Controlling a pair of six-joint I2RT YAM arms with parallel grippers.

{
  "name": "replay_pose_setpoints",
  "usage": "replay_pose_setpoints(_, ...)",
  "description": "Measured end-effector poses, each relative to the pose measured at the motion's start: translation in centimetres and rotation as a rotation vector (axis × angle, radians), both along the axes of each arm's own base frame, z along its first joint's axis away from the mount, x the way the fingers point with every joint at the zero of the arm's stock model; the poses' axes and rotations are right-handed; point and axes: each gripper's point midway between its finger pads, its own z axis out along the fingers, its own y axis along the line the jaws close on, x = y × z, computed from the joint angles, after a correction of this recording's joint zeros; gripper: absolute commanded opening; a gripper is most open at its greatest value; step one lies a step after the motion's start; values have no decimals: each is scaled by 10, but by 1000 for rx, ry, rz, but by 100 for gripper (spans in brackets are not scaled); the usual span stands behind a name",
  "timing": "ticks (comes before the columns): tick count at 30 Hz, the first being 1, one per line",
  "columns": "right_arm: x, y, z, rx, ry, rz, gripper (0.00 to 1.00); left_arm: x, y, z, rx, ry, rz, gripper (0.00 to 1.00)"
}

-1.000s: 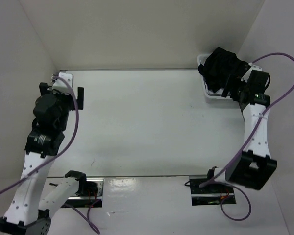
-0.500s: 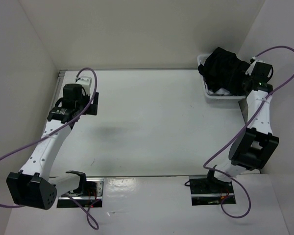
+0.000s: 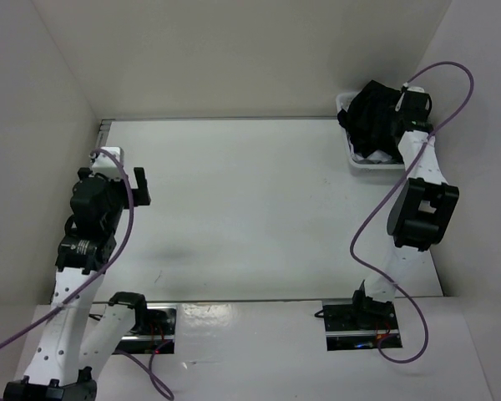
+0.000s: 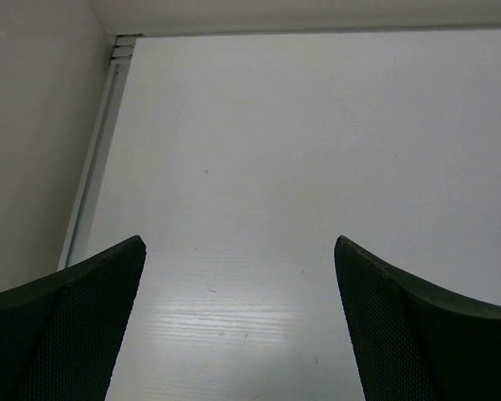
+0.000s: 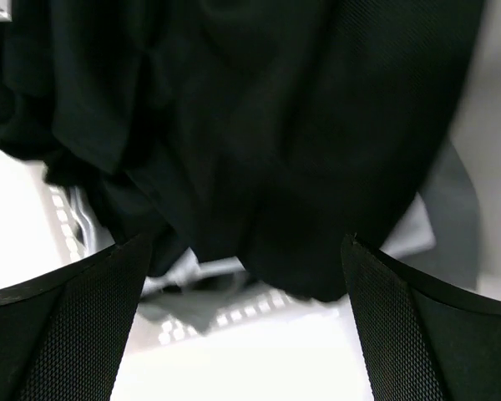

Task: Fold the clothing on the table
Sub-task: Grab the skirt from the pile

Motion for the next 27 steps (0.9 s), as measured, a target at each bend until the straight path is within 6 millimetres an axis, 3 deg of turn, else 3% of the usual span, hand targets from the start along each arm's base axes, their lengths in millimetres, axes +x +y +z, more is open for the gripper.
replay_pose_setpoints(3,19,3,-2,-22,-1,4,98,2,9,6,-21,-29,39,100)
replay_pose_setpoints(7,41,-1,-2,-45,-22,-10,98,14,9,-12,-19,36,44,100)
replay_pose_setpoints(13,48,-15,-17,-79,2,-65,94,19,8,-35,-13,127,43,100)
replay_pose_setpoints(16,47,-19,-25,-101,27,-80,64,19,9,-34,-14,124,43,100)
replay_pose_setpoints(17,46,-21,-27,-107,33,-86,46,19,8,-34,-14,125,42,100)
replay_pose_setpoints(18,46,-22,-26,-113,34,-89,6,19,8,-34,-14,126,42,100)
replay_pose_setpoints(19,45,-23,-26,-117,34,-91,0,18,8,-35,-14,126,42,100)
replay_pose_setpoints(24,44,-19,-15,-110,15,-91,0,17,8,-32,-15,118,42,100)
replay_pose_setpoints(27,34,-4,26,-87,-49,-50,0,16,8,-30,-15,112,42,100)
